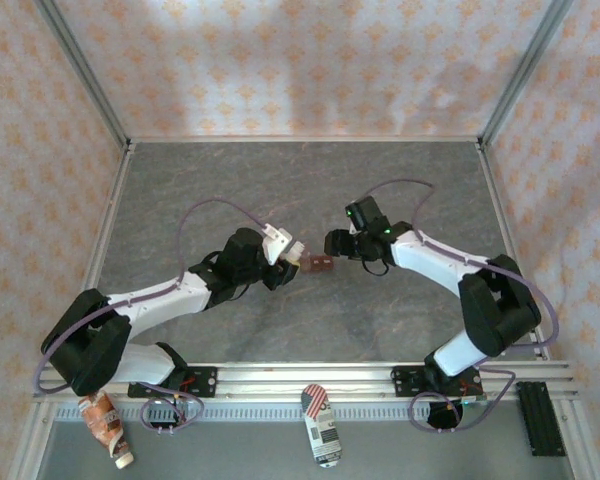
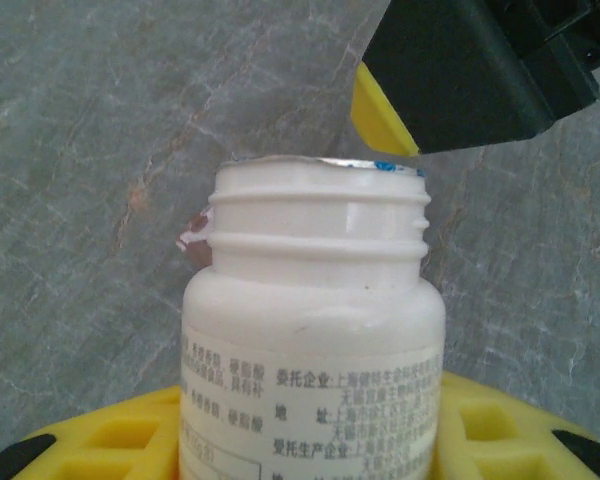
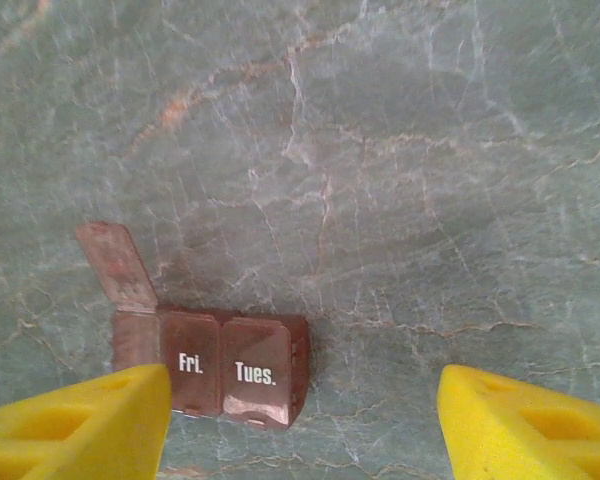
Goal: Sort the pills into containers
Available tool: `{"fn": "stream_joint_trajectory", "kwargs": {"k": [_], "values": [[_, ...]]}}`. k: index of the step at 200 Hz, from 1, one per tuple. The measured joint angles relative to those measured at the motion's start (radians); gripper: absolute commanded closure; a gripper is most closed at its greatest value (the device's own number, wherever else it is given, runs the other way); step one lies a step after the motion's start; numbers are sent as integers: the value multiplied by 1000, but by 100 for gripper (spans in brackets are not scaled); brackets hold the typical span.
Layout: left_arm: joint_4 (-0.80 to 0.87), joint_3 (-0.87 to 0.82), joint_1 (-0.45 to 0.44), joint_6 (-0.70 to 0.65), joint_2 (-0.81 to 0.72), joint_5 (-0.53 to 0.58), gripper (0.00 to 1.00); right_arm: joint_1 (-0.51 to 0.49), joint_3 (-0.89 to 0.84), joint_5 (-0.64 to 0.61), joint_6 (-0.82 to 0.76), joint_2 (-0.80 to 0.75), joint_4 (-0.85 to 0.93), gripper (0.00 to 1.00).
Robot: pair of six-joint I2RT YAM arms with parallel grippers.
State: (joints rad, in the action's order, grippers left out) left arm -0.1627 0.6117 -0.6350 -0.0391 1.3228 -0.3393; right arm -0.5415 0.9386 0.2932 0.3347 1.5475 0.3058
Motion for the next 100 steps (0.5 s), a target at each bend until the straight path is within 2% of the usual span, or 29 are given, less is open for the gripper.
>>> {"fn": "stream_joint_trajectory", "kwargs": {"k": [100], "values": [[43, 45, 0, 5, 119, 0, 100, -8, 0, 4, -11, 86, -8, 32]]}}
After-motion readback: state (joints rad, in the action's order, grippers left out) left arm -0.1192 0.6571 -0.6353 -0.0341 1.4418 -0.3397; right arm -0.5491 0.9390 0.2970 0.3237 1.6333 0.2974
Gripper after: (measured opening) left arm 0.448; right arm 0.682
